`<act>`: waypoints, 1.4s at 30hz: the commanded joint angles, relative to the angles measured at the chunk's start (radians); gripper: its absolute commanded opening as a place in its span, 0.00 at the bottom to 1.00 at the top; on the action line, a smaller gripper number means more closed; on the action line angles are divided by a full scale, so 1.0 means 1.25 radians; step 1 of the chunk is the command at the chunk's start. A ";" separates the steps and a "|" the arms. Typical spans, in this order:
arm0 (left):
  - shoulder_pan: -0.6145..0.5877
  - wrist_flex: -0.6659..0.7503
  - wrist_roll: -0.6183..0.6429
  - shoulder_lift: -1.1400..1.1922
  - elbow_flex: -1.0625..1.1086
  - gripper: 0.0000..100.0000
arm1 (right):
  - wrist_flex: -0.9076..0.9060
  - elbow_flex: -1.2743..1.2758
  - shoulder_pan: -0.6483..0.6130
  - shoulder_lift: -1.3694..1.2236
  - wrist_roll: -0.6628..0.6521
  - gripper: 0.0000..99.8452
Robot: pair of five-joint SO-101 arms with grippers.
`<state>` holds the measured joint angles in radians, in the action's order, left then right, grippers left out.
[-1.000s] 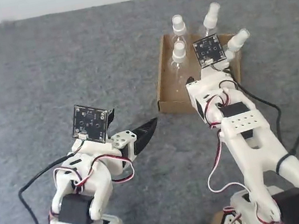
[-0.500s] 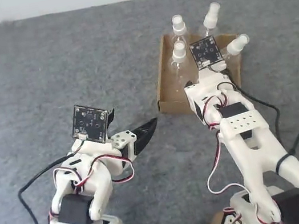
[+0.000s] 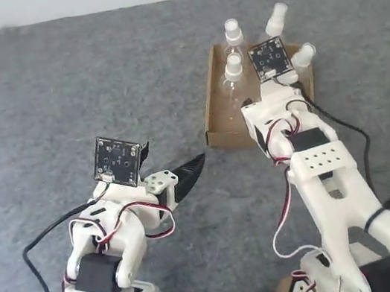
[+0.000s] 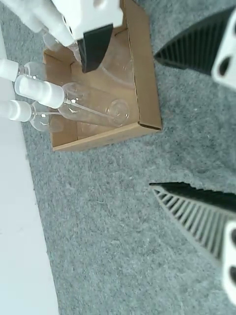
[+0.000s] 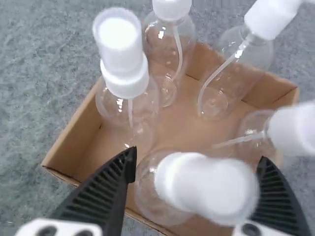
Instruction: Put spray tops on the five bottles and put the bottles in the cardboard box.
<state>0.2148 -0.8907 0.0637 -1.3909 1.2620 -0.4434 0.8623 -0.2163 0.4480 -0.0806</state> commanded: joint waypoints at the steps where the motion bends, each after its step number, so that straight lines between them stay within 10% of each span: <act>1: 0.005 0.010 -0.009 -0.015 -0.006 0.34 | -0.061 -0.085 -0.004 0.099 -0.011 0.31; 24: -0.002 0.010 -0.009 -0.015 -0.008 0.34 | -0.379 -0.222 -0.003 0.348 -0.011 0.31; 42: -0.410 -0.119 -0.129 -0.095 -0.112 0.31 | -0.539 0.135 0.125 0.769 -0.126 0.31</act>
<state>-0.2010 -0.9950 -0.0453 -1.4139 1.1730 -1.1124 0.9329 -0.1105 1.2858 -0.1895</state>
